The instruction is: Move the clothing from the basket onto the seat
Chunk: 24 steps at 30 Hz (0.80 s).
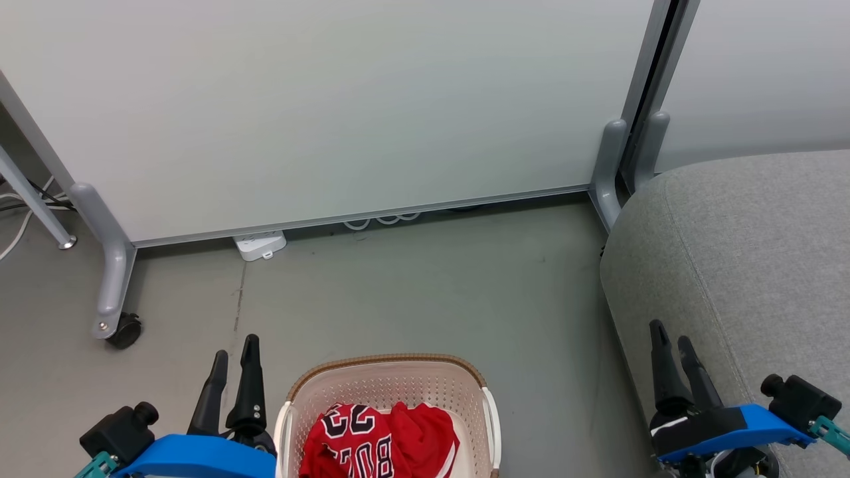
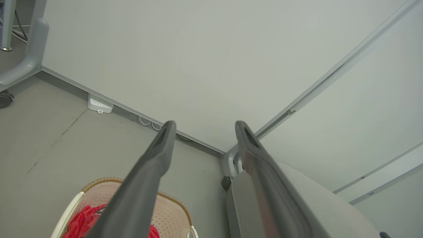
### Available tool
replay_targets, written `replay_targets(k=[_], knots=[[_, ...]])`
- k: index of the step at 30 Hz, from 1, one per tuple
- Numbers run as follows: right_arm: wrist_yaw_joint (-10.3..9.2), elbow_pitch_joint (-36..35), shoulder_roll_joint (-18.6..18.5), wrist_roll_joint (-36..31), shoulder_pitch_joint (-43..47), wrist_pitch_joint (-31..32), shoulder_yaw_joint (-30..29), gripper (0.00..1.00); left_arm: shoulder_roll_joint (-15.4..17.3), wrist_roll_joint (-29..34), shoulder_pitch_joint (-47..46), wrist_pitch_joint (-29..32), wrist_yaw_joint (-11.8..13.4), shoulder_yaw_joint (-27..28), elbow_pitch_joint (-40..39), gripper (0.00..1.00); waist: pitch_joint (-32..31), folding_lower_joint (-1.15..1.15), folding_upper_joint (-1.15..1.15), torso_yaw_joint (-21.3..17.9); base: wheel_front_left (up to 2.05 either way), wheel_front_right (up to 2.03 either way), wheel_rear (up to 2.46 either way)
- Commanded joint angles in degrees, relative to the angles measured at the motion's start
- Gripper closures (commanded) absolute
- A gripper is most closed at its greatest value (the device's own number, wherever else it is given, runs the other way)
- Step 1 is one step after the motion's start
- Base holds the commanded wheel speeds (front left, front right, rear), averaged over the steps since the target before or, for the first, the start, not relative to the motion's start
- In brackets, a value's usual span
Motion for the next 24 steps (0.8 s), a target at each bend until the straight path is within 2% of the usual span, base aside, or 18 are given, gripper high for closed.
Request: replay_targets(k=[1,24], knots=[[0.0,-0.45,-0.18,-2.24,-1.49,-0.55,0.19,0.0,0.49,2.16,-1.44,-0.69,0.14,-0.37,-0.57,0.0,-0.05,0.0,0.0,0.02,0.0,0.0,0.0],[0.0,-1.68,-0.22,-19.06,-1.43,-2.66,-0.23,0.0,0.6,16.84,-1.96,-4.09,1.17,-2.62,0.75,0.0,0.02,0.0,0.0,-0.02,0.0,0.0,0.0]])
